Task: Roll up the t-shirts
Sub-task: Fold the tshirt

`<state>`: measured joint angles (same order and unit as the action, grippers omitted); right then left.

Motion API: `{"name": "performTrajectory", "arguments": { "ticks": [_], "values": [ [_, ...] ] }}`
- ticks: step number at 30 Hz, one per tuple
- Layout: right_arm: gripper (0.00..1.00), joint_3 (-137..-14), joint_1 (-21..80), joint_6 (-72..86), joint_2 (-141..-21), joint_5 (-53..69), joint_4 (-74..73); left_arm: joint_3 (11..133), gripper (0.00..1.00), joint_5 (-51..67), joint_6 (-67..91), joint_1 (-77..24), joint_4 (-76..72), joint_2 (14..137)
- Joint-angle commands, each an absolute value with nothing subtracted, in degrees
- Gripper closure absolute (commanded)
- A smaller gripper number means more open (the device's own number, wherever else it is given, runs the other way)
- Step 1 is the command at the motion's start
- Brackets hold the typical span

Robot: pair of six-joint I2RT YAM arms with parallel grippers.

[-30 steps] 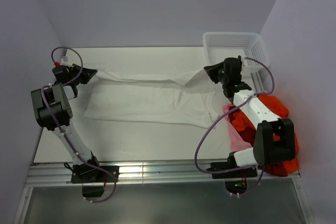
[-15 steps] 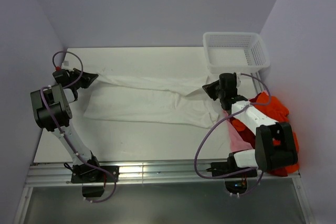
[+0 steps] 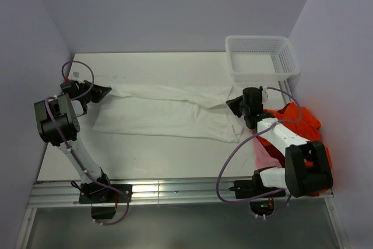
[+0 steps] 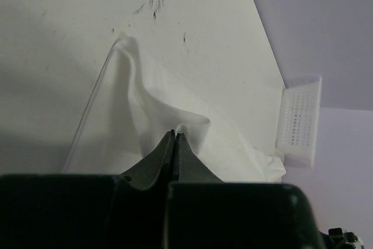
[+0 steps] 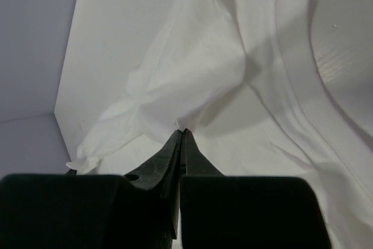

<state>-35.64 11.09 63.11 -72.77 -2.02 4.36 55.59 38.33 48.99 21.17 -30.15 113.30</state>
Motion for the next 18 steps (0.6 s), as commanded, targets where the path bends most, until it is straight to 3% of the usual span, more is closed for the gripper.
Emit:
{"name": "performTrajectory", "arguments": {
  "ticks": [1, 18],
  "values": [
    [1.0, -33.5, 11.7, 62.9, -71.8, -4.0, 5.3, 55.5, 0.96, 41.0, 45.5, 21.5, -28.7, 112.1],
    [1.0, -30.0, 13.5, 62.8, -75.2, -6.9, 4.0, 55.2, 0.95, 39.4, 43.9, 24.2, -21.8, 108.1]
  ]
}}
